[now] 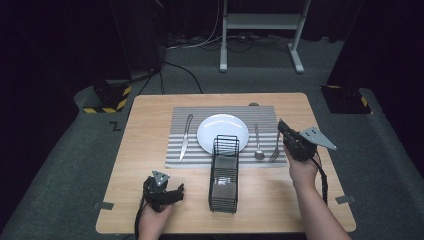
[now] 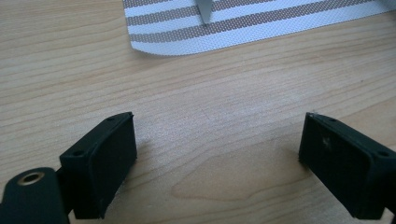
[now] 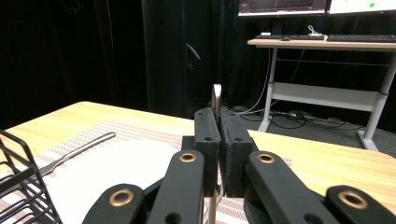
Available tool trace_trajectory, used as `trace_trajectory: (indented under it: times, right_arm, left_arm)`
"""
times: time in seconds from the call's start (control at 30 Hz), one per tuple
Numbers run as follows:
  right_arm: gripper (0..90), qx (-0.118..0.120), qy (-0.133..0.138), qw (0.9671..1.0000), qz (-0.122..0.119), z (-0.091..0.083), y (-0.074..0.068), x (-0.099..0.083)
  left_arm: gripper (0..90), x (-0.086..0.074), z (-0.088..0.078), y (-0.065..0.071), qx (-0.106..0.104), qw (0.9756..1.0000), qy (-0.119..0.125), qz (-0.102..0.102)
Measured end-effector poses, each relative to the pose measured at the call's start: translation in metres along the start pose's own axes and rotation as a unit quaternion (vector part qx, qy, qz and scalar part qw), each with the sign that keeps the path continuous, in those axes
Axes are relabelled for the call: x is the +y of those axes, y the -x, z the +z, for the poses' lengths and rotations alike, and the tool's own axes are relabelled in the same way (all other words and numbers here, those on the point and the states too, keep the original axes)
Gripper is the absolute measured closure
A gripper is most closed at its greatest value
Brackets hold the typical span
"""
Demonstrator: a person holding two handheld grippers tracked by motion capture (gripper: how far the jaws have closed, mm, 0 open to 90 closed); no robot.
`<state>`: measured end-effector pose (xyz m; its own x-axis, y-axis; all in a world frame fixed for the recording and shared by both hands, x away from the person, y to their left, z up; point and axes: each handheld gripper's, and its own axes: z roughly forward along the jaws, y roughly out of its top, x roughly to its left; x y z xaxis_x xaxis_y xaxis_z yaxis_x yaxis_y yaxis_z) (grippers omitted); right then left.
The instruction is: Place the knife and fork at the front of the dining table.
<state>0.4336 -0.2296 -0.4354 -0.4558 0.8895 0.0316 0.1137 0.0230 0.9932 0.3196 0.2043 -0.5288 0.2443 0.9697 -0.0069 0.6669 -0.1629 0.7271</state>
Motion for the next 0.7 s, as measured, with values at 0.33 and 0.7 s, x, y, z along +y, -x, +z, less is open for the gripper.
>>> trace_trajectory:
  times: [0.33,0.7]
  right_arm:
    - [87.1,-0.004,-0.012,0.9998,0.018,0.018,0.007,-0.005]
    - [86.8,-0.014,-0.028,0.9985,0.046,0.042,0.019,-0.009]
  left_arm:
    - [11.1,0.000,0.000,0.000,0.002,1.0000,0.000,-0.002]
    - [11.2,-0.001,-0.001,0.000,0.003,1.0000,0.000,-0.003]
